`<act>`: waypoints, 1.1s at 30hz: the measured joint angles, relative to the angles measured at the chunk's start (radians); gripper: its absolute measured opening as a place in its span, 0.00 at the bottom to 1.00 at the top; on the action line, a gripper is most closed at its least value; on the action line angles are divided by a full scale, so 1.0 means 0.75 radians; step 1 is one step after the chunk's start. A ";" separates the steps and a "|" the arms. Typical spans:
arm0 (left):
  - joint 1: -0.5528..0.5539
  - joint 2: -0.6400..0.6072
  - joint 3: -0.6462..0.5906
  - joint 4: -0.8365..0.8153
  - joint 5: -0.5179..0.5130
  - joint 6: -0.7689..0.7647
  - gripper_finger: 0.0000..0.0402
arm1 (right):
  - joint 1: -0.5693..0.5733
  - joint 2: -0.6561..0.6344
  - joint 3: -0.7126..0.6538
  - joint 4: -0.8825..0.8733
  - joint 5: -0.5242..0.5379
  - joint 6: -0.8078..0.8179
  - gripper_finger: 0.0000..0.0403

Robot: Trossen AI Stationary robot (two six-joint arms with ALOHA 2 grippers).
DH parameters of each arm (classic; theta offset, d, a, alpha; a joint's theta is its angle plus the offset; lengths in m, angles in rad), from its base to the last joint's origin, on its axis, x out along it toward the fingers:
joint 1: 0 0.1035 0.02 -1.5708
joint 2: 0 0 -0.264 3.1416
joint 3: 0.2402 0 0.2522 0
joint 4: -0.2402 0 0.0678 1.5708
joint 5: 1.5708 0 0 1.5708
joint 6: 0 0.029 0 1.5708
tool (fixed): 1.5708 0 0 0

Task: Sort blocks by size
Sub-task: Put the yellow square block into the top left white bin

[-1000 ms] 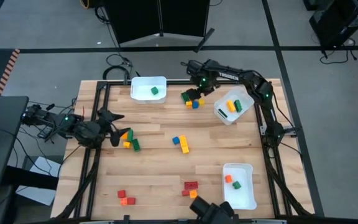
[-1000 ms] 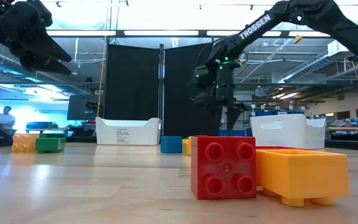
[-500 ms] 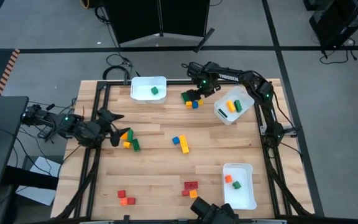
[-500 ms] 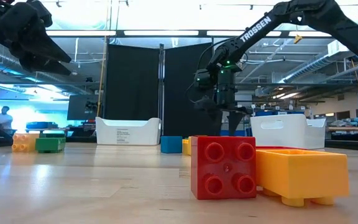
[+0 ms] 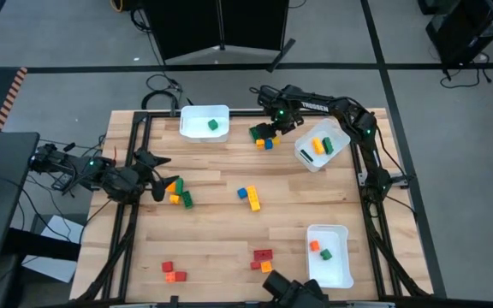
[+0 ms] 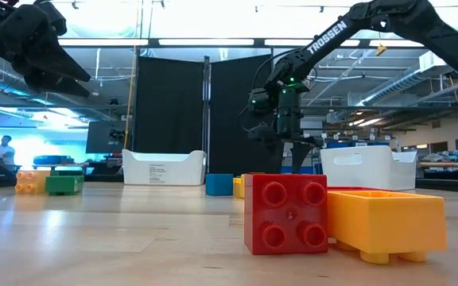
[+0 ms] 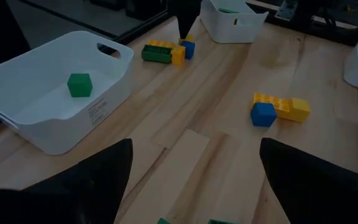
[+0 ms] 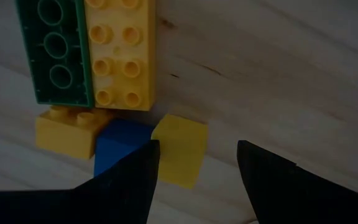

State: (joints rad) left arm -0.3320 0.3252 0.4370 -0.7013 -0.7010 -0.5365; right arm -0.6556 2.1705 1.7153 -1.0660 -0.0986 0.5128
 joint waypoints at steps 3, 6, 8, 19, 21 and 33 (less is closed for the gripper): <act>0.000 0.000 0.000 -0.002 0.000 0.000 0.90 | -0.001 -0.012 -0.002 0.000 0.000 -0.001 0.57; 0.000 0.000 0.000 -0.003 0.000 0.000 0.90 | -0.001 -0.022 -0.002 0.003 0.000 -0.001 0.57; 0.000 -0.001 0.000 -0.003 0.000 0.000 0.90 | -0.001 -0.022 -0.002 0.006 0.000 0.007 0.57; 0.000 0.000 0.000 -0.002 0.001 0.000 0.90 | 0.042 -0.018 -0.030 0.054 0.022 0.043 0.57; 0.000 0.000 0.000 -0.002 0.003 0.000 0.90 | 0.039 -0.019 -0.033 0.040 0.050 0.050 0.57; 0.000 0.000 0.000 -0.001 0.004 0.000 0.90 | 0.036 -0.017 -0.041 0.005 0.044 0.081 0.57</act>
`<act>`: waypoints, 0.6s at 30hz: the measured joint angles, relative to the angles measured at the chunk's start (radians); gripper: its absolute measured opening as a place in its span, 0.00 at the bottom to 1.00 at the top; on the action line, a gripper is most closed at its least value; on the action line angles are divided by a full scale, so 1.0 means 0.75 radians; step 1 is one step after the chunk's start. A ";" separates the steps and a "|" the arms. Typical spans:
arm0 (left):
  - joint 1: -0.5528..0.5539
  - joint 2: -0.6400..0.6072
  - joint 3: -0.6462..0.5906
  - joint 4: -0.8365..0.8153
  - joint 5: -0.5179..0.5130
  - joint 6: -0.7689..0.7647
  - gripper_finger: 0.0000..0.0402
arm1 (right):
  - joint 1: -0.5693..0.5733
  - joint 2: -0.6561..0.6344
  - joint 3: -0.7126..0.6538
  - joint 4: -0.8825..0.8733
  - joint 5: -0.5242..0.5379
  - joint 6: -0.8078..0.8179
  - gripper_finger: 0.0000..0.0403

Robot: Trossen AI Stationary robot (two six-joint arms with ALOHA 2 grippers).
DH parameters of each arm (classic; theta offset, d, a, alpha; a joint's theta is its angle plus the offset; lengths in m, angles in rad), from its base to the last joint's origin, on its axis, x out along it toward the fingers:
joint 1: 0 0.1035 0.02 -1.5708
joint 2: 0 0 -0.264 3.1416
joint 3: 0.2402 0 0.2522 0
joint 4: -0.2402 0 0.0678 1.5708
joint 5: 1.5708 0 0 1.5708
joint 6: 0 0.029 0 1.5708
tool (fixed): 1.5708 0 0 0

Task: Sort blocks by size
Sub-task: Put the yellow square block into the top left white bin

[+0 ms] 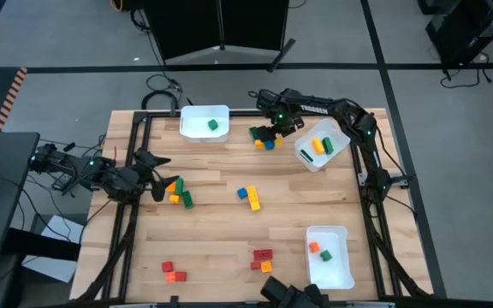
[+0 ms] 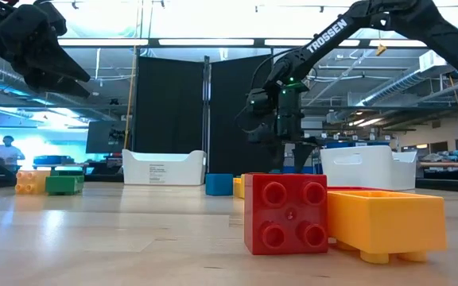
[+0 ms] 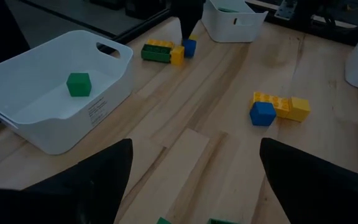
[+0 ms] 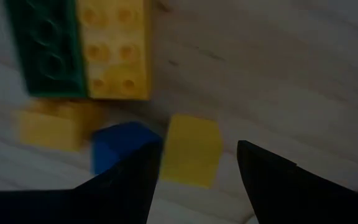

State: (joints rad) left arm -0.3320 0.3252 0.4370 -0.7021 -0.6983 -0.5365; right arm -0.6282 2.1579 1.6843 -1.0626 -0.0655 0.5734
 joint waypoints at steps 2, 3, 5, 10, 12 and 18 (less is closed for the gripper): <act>0.000 0.000 0.000 0.000 0.000 0.000 0.90 | 0.003 0.004 -0.011 0.003 0.006 0.001 0.57; 0.000 0.000 0.000 0.000 0.000 0.000 0.90 | 0.005 0.004 -0.015 0.001 0.006 0.001 0.57; 0.000 0.000 0.000 0.000 0.000 0.000 0.90 | 0.006 0.004 -0.016 -0.025 0.011 -0.009 0.57; 0.000 0.000 0.000 0.000 0.000 0.000 0.90 | 0.022 0.003 -0.052 0.016 0.094 -0.010 0.57; 0.000 0.000 0.000 0.000 -0.001 0.000 0.90 | 0.031 0.003 -0.053 0.018 0.114 -0.016 0.57; 0.000 0.000 0.000 0.000 -0.001 0.003 0.90 | 0.034 0.002 -0.059 0.031 0.127 -0.042 0.55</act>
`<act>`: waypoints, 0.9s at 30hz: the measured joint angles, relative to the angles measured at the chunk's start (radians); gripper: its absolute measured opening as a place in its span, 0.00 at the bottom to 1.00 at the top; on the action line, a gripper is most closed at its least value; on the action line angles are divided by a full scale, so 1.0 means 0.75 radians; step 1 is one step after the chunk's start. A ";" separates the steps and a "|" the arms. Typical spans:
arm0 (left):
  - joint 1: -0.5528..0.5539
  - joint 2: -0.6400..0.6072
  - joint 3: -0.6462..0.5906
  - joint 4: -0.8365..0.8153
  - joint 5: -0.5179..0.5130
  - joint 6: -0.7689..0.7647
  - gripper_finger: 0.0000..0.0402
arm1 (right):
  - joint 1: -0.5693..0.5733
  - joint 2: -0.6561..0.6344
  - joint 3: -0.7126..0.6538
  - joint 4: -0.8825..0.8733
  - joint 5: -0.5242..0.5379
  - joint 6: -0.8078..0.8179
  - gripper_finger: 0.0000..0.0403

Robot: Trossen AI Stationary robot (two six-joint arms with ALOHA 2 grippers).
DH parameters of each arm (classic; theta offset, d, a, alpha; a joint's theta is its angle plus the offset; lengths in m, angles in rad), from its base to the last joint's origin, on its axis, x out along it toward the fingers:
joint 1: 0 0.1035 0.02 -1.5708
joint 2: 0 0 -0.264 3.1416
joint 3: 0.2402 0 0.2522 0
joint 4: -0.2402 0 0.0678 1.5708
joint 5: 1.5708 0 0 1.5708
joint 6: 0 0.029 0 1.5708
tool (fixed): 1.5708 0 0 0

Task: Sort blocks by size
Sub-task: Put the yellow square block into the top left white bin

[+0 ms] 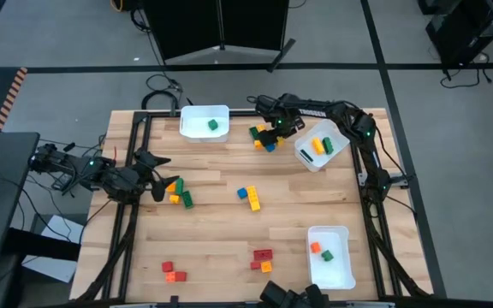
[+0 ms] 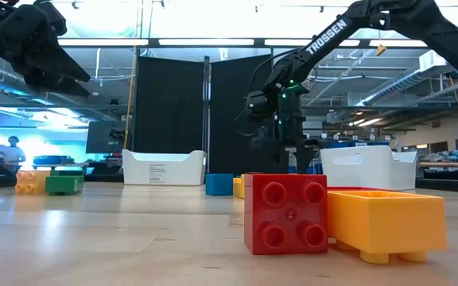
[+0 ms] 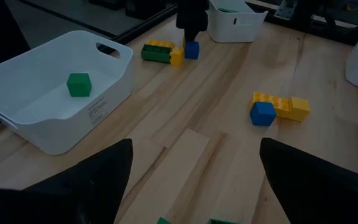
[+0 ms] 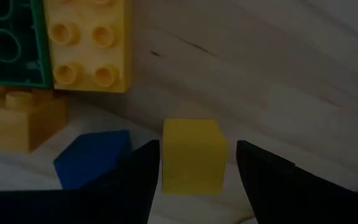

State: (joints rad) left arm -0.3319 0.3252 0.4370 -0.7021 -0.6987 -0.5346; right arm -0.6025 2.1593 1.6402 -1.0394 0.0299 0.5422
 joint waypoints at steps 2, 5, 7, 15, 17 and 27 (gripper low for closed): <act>0.000 0.000 0.000 0.000 0.000 0.001 0.90 | -0.001 0.000 0.000 -0.001 0.004 -0.002 0.52; 0.000 0.000 0.000 0.000 0.000 0.001 0.90 | -0.001 0.000 0.000 -0.001 0.005 -0.004 0.43; 0.000 0.000 0.000 0.000 0.000 0.002 0.90 | -0.001 -0.002 0.001 -0.001 0.005 -0.005 0.36; 0.000 0.000 0.000 0.000 -0.001 0.003 0.90 | -0.001 -0.002 0.003 -0.019 -0.021 -0.029 0.35; 0.000 0.000 0.000 0.000 -0.001 0.003 0.90 | -0.001 -0.002 0.016 -0.054 -0.041 -0.030 0.35; 0.000 0.000 0.000 -0.001 -0.001 0.012 0.90 | 0.026 -0.016 0.208 -0.163 -0.039 -0.074 0.36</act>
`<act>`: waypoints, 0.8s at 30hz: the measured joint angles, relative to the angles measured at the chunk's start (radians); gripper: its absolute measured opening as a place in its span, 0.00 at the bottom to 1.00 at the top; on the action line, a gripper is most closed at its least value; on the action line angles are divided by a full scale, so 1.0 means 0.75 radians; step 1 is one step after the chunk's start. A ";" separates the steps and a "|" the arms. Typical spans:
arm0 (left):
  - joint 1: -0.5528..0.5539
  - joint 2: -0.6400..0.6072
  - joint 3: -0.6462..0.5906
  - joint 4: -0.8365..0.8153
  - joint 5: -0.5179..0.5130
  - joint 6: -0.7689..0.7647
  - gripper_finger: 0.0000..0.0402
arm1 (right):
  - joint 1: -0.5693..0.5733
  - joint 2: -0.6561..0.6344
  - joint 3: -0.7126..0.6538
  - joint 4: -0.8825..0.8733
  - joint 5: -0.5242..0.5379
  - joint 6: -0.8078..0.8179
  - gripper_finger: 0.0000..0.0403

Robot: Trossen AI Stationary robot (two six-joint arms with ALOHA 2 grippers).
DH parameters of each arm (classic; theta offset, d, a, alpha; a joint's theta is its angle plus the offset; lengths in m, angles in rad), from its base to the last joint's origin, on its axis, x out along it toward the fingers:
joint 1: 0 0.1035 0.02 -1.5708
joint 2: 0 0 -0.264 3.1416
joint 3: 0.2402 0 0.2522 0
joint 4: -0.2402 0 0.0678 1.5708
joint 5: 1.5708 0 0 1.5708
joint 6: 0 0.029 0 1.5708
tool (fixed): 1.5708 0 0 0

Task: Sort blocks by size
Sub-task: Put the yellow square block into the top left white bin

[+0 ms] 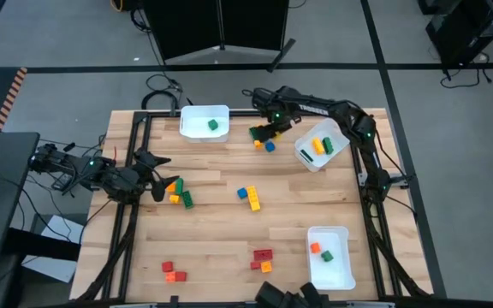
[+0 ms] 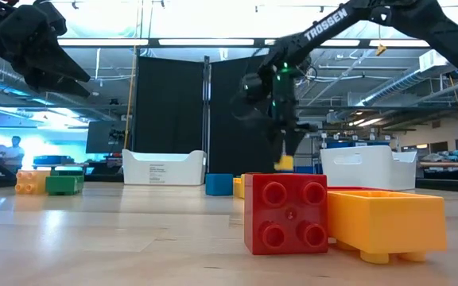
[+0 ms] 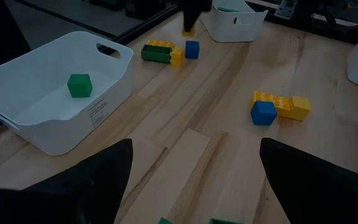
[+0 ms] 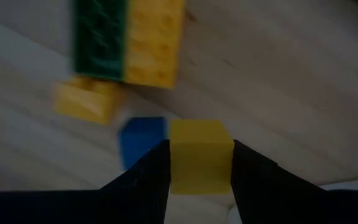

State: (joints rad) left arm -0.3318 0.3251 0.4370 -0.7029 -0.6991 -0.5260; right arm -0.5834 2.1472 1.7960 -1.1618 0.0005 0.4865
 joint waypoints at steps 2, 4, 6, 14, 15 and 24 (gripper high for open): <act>0.000 0.000 0.000 -0.001 0.000 0.001 0.90 | 0.003 -0.017 0.057 -0.014 0.002 0.000 0.36; 0.000 0.000 0.000 0.000 0.000 0.001 0.90 | 0.005 -0.035 0.116 -0.027 0.005 0.000 0.36; 0.000 0.000 0.000 0.000 0.000 0.001 0.90 | 0.009 -0.053 0.176 -0.028 0.010 0.000 0.36; 0.000 0.000 0.000 0.002 0.002 0.073 0.90 | 0.070 -0.064 0.447 0.074 0.066 -0.059 0.36; 0.000 0.000 0.000 0.002 0.003 0.073 0.90 | 0.080 -0.064 0.470 0.103 0.066 -0.061 0.36; 0.000 0.000 0.000 0.005 0.008 0.064 0.90 | 0.112 -0.015 0.511 0.343 -0.045 -0.084 0.36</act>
State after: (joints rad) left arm -0.3321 0.3252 0.4370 -0.6994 -0.6930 -0.4782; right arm -0.4993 2.1360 2.1789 -0.9045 -0.0336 0.4236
